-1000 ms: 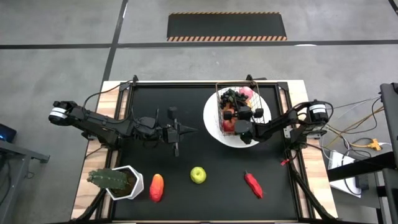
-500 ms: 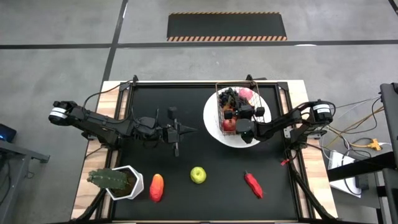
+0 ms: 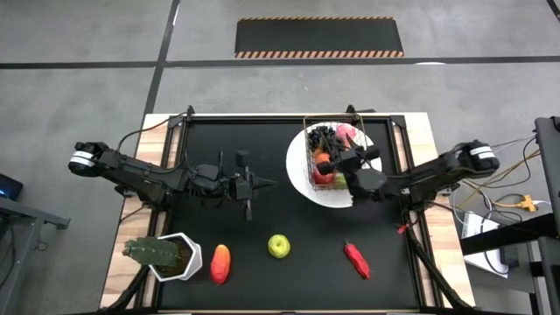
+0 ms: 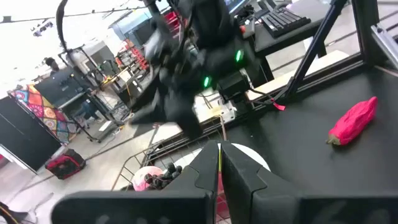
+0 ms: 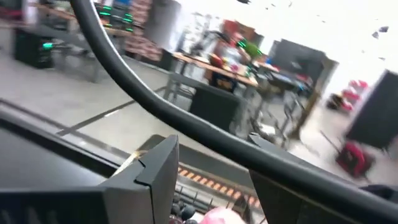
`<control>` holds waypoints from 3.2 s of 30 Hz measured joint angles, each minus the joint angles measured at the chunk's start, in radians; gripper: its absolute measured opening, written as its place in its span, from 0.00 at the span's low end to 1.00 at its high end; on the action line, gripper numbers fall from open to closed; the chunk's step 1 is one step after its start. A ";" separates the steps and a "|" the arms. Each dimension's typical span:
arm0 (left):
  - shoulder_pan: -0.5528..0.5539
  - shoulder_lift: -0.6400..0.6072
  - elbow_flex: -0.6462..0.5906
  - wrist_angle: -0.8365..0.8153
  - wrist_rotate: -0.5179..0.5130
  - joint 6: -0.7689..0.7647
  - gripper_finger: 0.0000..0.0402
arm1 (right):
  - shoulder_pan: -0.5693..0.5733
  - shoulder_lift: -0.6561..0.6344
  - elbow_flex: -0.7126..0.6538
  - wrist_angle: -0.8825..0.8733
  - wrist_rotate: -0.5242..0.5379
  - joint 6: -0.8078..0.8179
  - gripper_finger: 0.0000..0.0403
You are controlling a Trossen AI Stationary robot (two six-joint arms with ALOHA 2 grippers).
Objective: Build produce basket
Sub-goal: Put the red chili pepper into the wire basket
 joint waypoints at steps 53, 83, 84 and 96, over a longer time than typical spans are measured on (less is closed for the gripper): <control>-0.006 0.006 0.004 0.033 0.000 -0.175 0.00 | 0.654 0.112 0.598 -2.127 -1.324 1.980 0.02; -0.007 -0.001 0.005 0.031 0.000 -0.167 0.00 | 0.531 0.512 0.732 -2.051 -1.455 1.856 0.71; -0.007 -0.001 0.005 0.032 0.000 -0.167 0.00 | 0.527 0.526 0.732 -2.050 -1.455 1.834 0.71; -0.007 -0.001 0.005 0.031 0.000 -0.165 0.00 | 0.497 0.611 0.729 -2.030 -1.451 1.714 0.54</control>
